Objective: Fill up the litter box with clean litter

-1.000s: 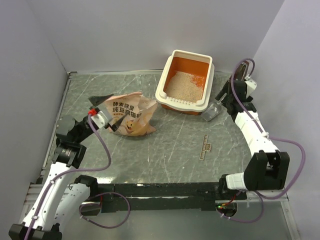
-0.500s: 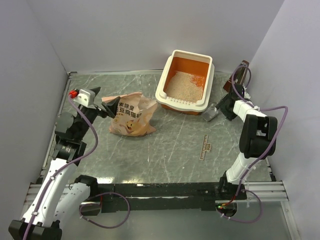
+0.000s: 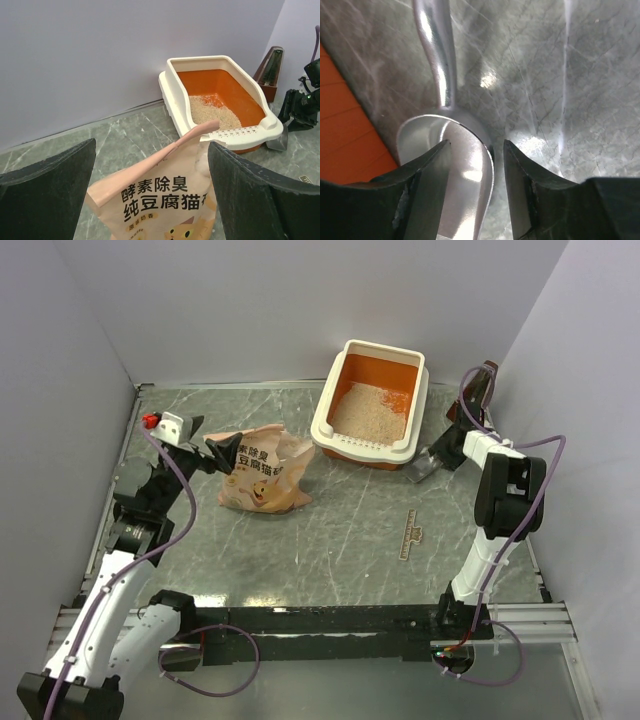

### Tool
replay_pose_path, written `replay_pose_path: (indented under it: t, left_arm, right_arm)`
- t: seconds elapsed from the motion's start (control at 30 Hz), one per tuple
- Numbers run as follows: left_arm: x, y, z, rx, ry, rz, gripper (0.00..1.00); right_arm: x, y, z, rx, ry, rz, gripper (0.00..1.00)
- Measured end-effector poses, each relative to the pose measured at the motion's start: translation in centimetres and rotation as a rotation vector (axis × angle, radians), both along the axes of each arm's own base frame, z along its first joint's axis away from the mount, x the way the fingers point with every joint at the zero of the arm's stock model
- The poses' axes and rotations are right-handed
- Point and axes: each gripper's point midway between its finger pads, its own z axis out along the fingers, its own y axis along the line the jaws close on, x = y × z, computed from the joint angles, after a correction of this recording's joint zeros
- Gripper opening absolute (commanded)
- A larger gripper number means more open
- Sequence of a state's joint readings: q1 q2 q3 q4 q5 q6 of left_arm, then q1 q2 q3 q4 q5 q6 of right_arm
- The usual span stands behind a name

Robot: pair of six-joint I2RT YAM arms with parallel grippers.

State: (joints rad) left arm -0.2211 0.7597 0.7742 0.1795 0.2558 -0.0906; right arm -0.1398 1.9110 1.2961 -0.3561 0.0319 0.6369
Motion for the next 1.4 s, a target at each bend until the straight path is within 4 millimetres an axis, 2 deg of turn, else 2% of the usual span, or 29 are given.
replay_pose_path:
  t: [0.07, 0.13, 0.17, 0.2, 0.5, 0.6, 0.7, 0.83, 1.0, 1.23, 1.4]
  left_arm:
    - [-0.1, 0.2, 0.0, -0.001, 0.001, 0.011, 0.97]
    - [-0.3, 0.4, 0.4, -0.006, -0.011, 0.018, 0.97]
    - [-0.4, 0.4, 0.6, -0.008, -0.018, 0.019, 0.97]
    - [-0.6, 0.5, 0.8, -0.009, -0.024, 0.020, 0.97]
    - [-0.4, 0.6, 0.7, -0.010, -0.019, 0.028, 0.97]
    - [-0.3, 0.6, 0.6, -0.013, -0.016, 0.032, 0.97]
    - [-0.1, 0.6, 0.4, -0.018, -0.006, 0.033, 0.97]
    - [0.5, 0.4, 0.0, -0.032, 0.048, 0.030, 0.97]
    - [1.5, -0.4, 0.6, -0.069, 0.108, 0.007, 0.97]
    - [0.7, -2.0, 0.9, -0.121, 0.141, -0.092, 0.97]
    - [-0.8, -4.2, 1.9, -0.185, 0.153, -0.230, 0.97]
  right_arm:
    - [-0.2, 0.1, -0.3, 0.006, 0.014, 0.007, 0.43]
    - [-0.4, 0.3, -0.4, 0.012, 0.020, 0.015, 0.27]
    - [-0.4, 0.3, -0.4, 0.012, 0.022, 0.018, 0.06]
    - [-0.5, 0.4, -0.4, 0.014, 0.026, 0.019, 0.00]
    - [-1.4, 0.7, -0.8, 0.007, 0.053, 0.026, 0.00]
    - [-2.6, 0.5, 0.4, -0.051, 0.055, 0.021, 0.00]
    - [-3.5, 0.7, 3.7, -0.142, 0.015, 0.028, 0.00]
    - [-4.8, 1.2, 10.7, -0.312, -0.104, 0.035, 0.00]
    - [-6.5, 3.4, 18.9, -0.408, -0.314, 0.041, 0.00]
    - [-9.1, 5.6, 25.7, -0.437, -0.514, 0.061, 0.00]
    - [-9.7, 9.4, 28.9, -0.349, -0.663, 0.142, 0.00]
